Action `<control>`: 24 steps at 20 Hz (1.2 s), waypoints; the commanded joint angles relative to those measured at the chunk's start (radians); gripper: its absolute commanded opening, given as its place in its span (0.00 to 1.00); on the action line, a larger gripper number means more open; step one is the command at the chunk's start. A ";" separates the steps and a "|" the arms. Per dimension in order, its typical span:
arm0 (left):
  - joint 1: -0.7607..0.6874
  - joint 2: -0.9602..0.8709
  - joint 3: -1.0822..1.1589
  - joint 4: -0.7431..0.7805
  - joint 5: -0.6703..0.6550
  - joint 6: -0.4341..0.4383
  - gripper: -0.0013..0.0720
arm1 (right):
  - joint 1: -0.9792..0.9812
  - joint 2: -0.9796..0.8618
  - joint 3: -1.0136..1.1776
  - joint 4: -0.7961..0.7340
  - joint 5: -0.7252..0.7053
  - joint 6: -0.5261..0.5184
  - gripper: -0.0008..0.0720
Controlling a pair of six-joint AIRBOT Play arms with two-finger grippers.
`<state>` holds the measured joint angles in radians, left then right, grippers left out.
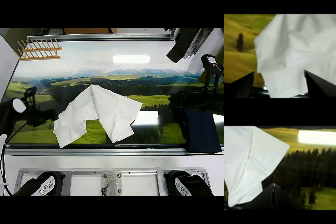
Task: Fold the clothes and pants, and hang the long-sleeved shirts on hangers.
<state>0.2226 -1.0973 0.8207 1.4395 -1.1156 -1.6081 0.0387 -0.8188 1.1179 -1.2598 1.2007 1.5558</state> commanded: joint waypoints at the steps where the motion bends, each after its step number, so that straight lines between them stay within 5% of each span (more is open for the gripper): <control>1: 0.148 0.001 -0.142 -0.013 0.045 0.035 0.94 | 0.001 -0.001 0.000 0.001 0.000 0.004 0.03; 5: 0.157 -0.115 -0.166 -0.182 0.073 0.161 0.94 | 0.001 -0.018 -0.002 0.001 0.003 0.004 0.03; 9: 0.077 -0.206 -0.129 -0.210 0.092 0.172 0.93 | 0.002 -0.053 -0.024 0.001 0.003 0.004 0.03; 10: 0.058 -0.216 -0.115 -0.209 0.095 0.169 0.80 | 0.003 -0.064 -0.048 0.001 0.003 0.004 0.03; 11: 0.044 -0.219 -0.099 -0.209 0.097 0.169 0.39 | 0.004 -0.076 -0.080 0.002 0.003 0.004 0.03; 12: 0.037 -0.218 -0.084 -0.209 0.098 0.169 0.11 | 0.013 -0.090 -0.122 0.001 0.001 0.004 0.03; 13: 0.038 -0.217 -0.066 -0.209 0.094 0.168 0.02 | 0.026 -0.106 -0.169 0.001 -0.010 0.016 0.03; 15: 0.049 -0.198 -0.042 -0.209 0.087 0.169 0.02 | 0.066 -0.145 -0.279 0.009 -0.070 0.084 0.03; 16: 0.058 -0.183 -0.034 -0.209 0.087 0.169 0.02 | 0.090 -0.175 -0.330 0.040 -0.109 0.094 0.16; 18: 0.070 -0.146 -0.023 -0.209 0.090 0.169 0.02 | 0.137 -0.260 -0.386 0.130 -0.178 0.090 0.92; 24: 0.070 -0.080 -0.024 -0.198 0.102 0.169 0.02 | 0.306 -0.498 -0.358 0.195 -0.317 0.090 0.91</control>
<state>0.2909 -1.1988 0.7937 1.2358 -1.0164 -1.4384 0.2745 -1.2209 0.7544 -1.1019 0.9550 1.6428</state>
